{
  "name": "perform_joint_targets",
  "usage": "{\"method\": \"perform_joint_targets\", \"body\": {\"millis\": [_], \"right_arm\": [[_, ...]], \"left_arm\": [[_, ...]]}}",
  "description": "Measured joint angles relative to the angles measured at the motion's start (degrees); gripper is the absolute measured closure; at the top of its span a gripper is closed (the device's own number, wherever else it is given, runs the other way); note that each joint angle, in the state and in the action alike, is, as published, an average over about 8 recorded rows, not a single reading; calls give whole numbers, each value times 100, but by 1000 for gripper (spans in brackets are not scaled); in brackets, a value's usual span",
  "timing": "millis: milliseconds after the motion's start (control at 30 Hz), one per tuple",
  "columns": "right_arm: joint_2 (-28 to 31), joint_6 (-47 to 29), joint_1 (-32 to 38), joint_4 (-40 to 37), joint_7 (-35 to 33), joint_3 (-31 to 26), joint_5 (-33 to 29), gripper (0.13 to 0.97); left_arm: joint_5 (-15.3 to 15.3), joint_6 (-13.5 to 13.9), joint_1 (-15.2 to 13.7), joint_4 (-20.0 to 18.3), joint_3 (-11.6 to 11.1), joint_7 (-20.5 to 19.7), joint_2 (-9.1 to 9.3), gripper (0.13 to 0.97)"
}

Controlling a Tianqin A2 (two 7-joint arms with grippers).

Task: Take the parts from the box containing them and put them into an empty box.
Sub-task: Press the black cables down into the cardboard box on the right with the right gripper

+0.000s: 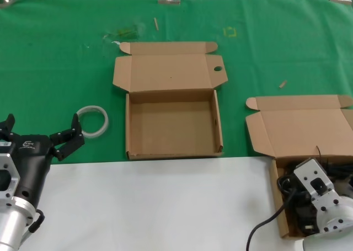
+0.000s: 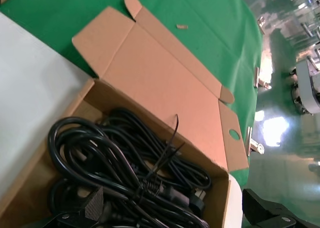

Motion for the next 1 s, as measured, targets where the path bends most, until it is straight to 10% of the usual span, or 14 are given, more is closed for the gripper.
{"method": "perform_joint_targets", "body": {"millis": [1000], "right_arm": [[0,-90,-1,-148,-476,478,233,152]], "left_arm": [[0,0,0,0,0,0,0,132]]}}
